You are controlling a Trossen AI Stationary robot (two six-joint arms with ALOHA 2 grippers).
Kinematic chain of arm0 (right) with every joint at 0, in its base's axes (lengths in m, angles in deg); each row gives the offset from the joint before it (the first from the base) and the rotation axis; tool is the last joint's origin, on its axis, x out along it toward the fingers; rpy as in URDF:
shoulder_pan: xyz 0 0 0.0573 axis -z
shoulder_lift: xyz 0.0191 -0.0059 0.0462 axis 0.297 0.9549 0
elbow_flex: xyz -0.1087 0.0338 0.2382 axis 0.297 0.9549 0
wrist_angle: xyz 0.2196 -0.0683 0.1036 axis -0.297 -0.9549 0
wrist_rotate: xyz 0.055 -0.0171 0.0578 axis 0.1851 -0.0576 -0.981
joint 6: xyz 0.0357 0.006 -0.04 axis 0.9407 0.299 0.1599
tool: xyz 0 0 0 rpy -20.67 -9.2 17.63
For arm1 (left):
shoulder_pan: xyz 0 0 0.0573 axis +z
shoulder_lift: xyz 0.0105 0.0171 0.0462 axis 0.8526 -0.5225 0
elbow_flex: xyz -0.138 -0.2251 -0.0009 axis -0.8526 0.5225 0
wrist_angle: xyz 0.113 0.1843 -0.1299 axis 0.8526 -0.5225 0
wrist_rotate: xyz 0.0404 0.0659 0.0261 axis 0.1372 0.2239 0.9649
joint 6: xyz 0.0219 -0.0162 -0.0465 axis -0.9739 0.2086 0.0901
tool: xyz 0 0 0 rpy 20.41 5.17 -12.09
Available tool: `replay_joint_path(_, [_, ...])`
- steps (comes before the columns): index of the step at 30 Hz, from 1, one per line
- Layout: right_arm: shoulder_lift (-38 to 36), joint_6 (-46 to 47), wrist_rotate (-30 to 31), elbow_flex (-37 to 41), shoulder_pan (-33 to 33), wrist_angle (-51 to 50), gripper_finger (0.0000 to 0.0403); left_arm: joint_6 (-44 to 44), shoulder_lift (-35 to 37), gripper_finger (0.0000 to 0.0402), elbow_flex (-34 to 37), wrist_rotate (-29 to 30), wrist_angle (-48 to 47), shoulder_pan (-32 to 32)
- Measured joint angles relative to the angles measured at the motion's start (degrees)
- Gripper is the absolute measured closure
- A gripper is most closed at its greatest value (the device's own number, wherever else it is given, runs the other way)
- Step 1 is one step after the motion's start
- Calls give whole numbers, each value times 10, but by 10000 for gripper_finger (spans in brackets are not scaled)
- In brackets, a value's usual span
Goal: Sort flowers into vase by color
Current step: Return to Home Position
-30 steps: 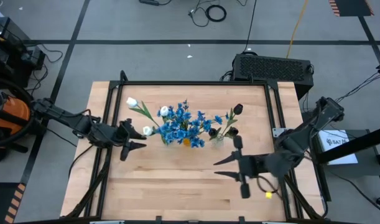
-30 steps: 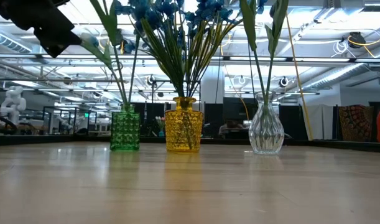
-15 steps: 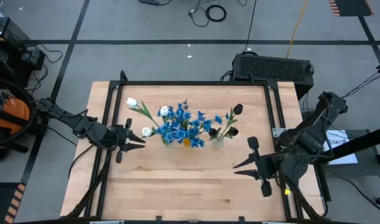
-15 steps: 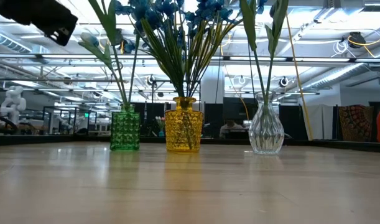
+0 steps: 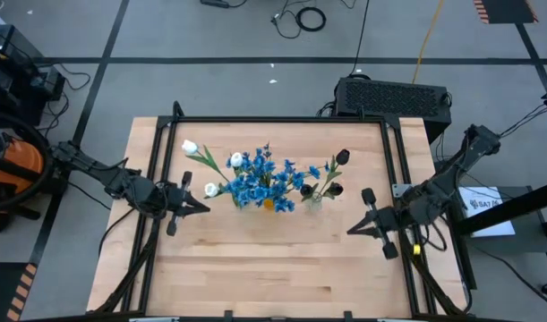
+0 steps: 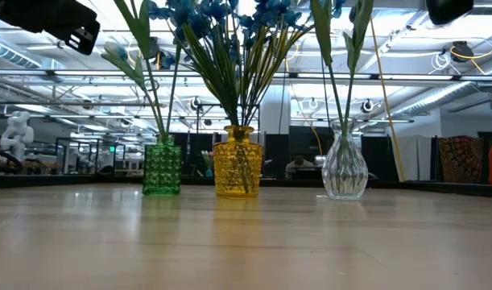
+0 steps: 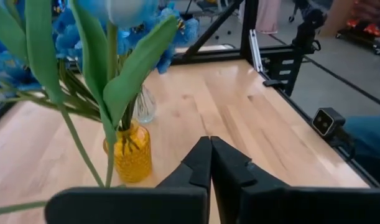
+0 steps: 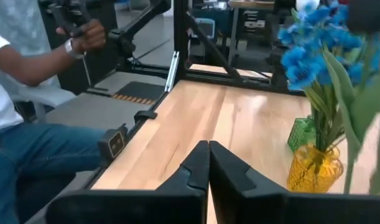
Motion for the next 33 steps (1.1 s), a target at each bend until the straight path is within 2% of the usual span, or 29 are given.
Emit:
replay_joint_path(5, [-75,-14,-8,91,30,58,402,-29,0,398,36,1,59,0])
replay_joint_path(14, [-164,-19,-26,169,64,78,403,-36,1,398,40,9,54,0])
replay_joint_path(18, [-178,-18,-28,188,70,77,403,-37,1,398,46,16,64,0])
replay_joint_path(24, [-180,-17,-57,191,78,78,403,-35,2,399,95,16,123,21])
replay_joint_path(33, [-178,-14,-69,195,78,82,403,-46,3,399,128,-62,186,74])
